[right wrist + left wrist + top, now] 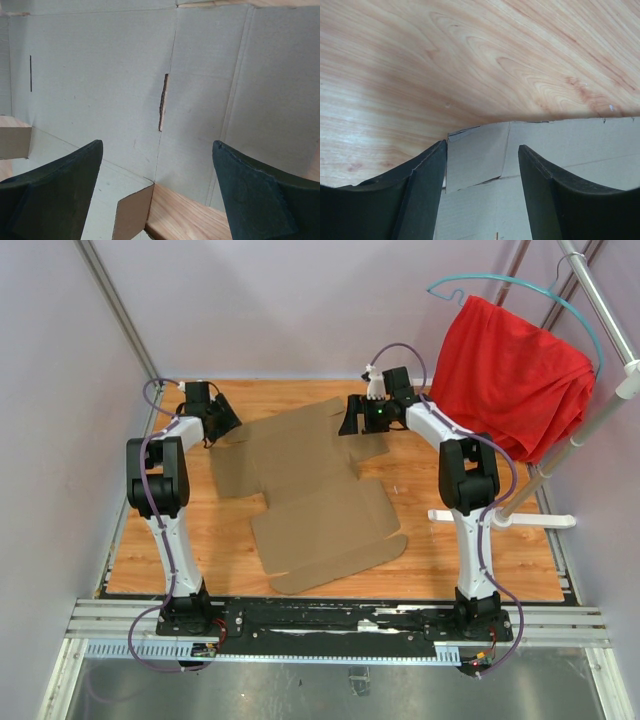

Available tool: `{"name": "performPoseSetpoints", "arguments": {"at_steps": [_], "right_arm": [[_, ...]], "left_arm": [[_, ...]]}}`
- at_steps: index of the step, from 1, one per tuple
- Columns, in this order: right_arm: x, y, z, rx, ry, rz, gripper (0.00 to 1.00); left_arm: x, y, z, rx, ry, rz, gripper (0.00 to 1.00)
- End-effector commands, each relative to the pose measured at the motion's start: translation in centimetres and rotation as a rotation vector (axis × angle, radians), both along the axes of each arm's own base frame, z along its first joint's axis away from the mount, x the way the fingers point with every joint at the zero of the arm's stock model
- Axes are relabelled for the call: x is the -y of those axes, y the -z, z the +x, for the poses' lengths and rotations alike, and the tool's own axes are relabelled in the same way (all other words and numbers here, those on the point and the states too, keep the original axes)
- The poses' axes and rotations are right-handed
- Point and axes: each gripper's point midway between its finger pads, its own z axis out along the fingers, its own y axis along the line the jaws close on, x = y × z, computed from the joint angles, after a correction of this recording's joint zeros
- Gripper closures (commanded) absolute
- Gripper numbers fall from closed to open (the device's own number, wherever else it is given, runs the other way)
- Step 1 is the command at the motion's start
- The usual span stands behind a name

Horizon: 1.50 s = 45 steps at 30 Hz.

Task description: Fold the paper box

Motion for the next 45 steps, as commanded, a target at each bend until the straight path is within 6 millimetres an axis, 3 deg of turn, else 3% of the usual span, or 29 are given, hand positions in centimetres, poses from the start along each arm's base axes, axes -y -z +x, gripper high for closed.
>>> {"name": "performPoseSetpoints", "arguments": {"at_steps": [1,11,19,30,36,40,45], "right_arm": [[-1.0,2.0,-0.6,-0.030,-0.034,-0.001,0.09],[-1.6,4.1,-1.1,-0.078,-0.046,-0.018,0.09],[-1.7,5.0,-1.5,-0.097,-0.049,-0.025,0.09],[-1.5,4.2,-1.4,-0.082,-0.042,-0.030,0.09],[-1.4,4.0,-1.4,-0.079,-0.039,-0.032,0.09],[-1.4,4.0,-1.4,-0.078,-0.038,-0.032,0.09],[-1.4,3.9,-1.4,-0.076,-0.038,-0.031,0.09]], "left_arm": [[1.1,-1.0,0.6,0.046,0.050,-0.033,0.36],[4.7,-4.6,1.9,0.123,0.129,-0.061,0.37],[6.4,-4.5,3.0,0.105,0.150,-0.035,0.39],[4.9,-1.1,2.4,-0.050,0.109,0.119,0.42],[2.1,-4.0,1.2,-0.011,-0.002,0.223,0.38],[1.4,-5.9,0.1,0.021,-0.052,0.236,0.34],[1.3,-4.5,-1.1,-0.023,-0.058,0.231,0.31]]}}
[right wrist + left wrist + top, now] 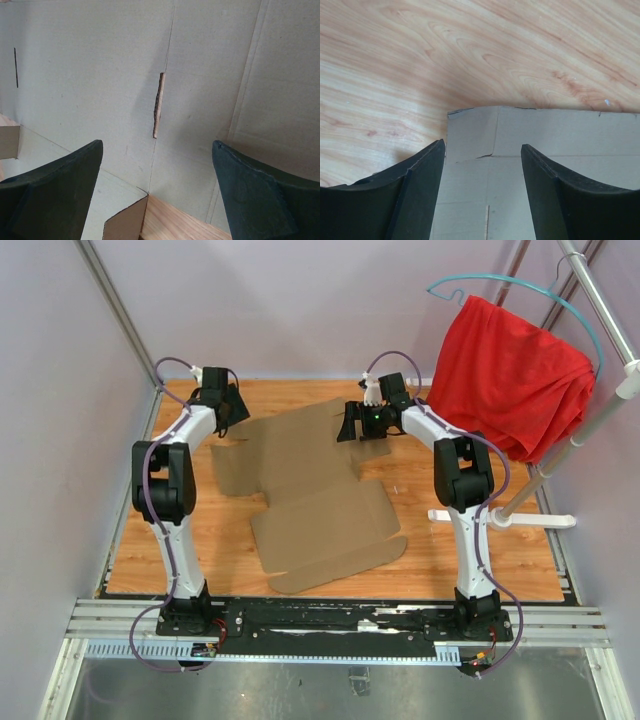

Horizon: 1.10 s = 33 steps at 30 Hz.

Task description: Fold the paper box

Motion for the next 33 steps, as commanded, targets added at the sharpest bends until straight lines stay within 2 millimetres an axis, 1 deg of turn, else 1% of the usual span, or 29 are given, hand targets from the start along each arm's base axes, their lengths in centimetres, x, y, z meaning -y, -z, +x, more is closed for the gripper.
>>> {"name": "performPoseSetpoints", "arguments": {"at_steps": [1,4,8,15,17,26,31,33], "right_arm": [[-0.9,1.0,-1.0,-0.027,-0.026,-0.019,0.09],[-0.9,1.0,-1.1,-0.027,-0.027,-0.018,0.09],[-0.9,1.0,-1.2,-0.027,-0.026,-0.019,0.09],[-0.9,1.1,-1.1,-0.028,-0.027,-0.017,0.09],[-0.9,1.1,-1.1,-0.028,-0.027,-0.017,0.09],[-0.9,1.3,-1.2,-0.032,-0.028,-0.018,0.09],[-0.8,1.2,-1.1,-0.029,-0.024,-0.022,0.09],[-0.8,1.2,-1.1,-0.030,-0.025,-0.021,0.09]], "left_arm": [[-0.4,-0.3,-0.4,0.008,-0.025,0.014,0.31],[0.1,1.3,-0.3,-0.022,-0.001,-0.004,0.32],[-0.2,2.5,-0.2,-0.053,-0.012,0.006,0.32],[-0.8,3.6,-0.2,-0.072,-0.023,0.011,0.32],[-0.7,3.9,-0.2,-0.074,-0.017,0.005,0.33],[1.6,3.2,1.5,-0.012,0.055,-0.091,0.42],[1.6,3.5,1.9,-0.021,0.057,-0.086,0.44],[1.7,3.6,2.0,-0.019,0.062,-0.090,0.48]]}}
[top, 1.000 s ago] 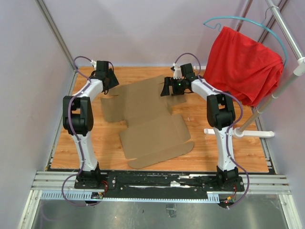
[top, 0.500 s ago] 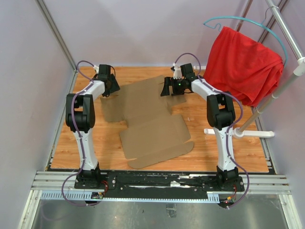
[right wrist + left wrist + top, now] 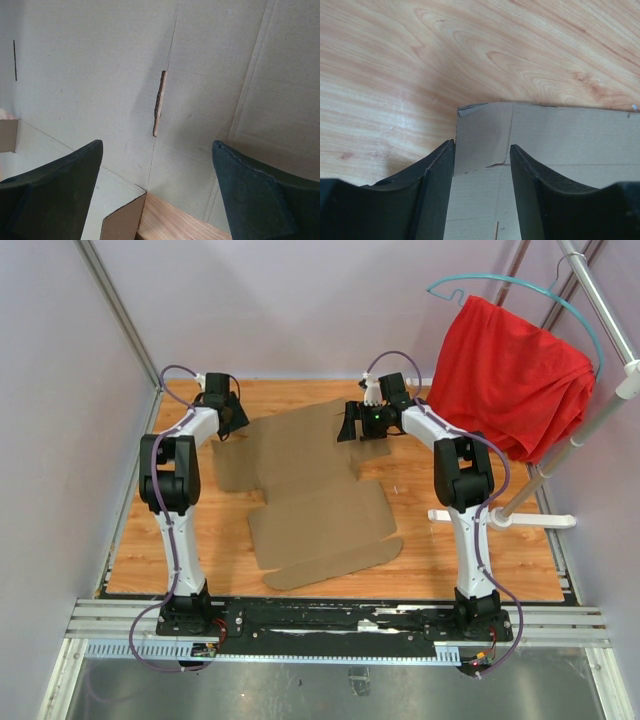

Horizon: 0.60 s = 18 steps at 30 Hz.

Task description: Fold the paper box

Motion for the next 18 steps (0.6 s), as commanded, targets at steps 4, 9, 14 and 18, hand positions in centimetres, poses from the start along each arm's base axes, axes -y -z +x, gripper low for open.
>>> {"name": "performPoseSetpoints", "arguments": {"at_steps": [4,9,14,18], "right_arm": [[-0.9,1.2,-1.2,-0.032,-0.027,-0.019,0.09],[-1.0,1.5,-1.2,-0.038,-0.029,-0.019,0.09],[-0.9,1.8,-1.2,-0.048,-0.028,-0.024,0.09],[-0.9,2.2,-1.2,-0.055,-0.028,-0.026,0.09]], "left_arm": [[1.6,-0.2,1.1,0.036,0.048,-0.057,0.51],[2.5,-0.9,1.7,0.062,0.080,-0.089,0.51],[3.4,-1.6,2.2,0.088,0.108,-0.108,0.51],[4.0,-1.7,2.4,0.101,0.124,-0.114,0.51]]}}
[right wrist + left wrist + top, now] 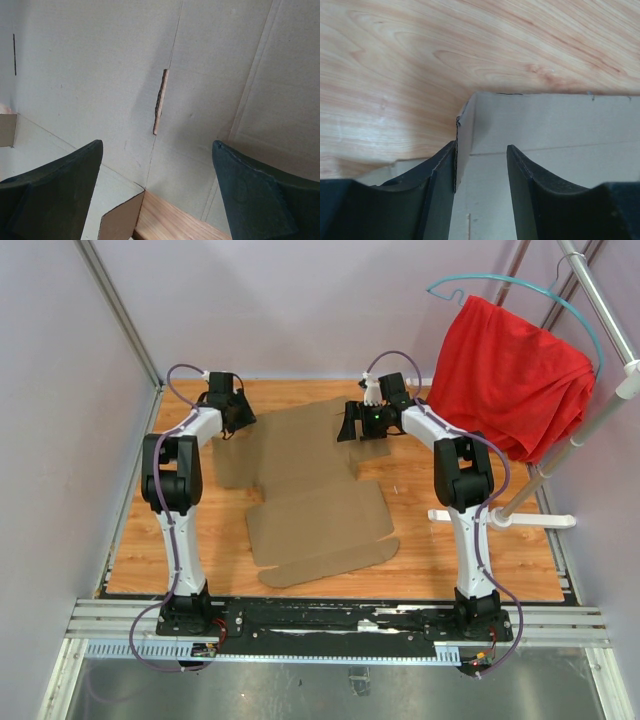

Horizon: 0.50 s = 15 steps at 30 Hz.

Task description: Fold the paper box

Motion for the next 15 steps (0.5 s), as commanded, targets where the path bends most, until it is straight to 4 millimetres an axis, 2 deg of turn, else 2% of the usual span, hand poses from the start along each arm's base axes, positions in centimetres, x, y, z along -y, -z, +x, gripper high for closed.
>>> {"name": "performPoseSetpoints", "arguments": {"at_steps": [1,5,9,12,15], "right_arm": [[-1.0,2.3,-1.3,-0.060,-0.030,-0.026,0.09],[-0.9,2.6,-1.3,-0.065,-0.029,-0.028,0.09],[-1.0,2.5,-1.2,-0.062,-0.028,-0.030,0.09],[-0.8,2.4,-1.1,-0.060,-0.023,-0.035,0.09],[-0.7,2.4,-1.0,-0.060,-0.015,-0.046,0.09]], "left_arm": [[1.8,-1.0,1.4,0.053,0.050,-0.041,0.51],[1.7,-0.2,1.7,0.026,0.042,-0.027,0.54],[0.8,0.4,1.9,-0.006,0.012,0.029,0.69],[-0.1,0.6,2.0,-0.028,-0.021,0.086,0.72],[-0.6,0.9,1.9,-0.045,-0.035,0.128,0.80]]}}
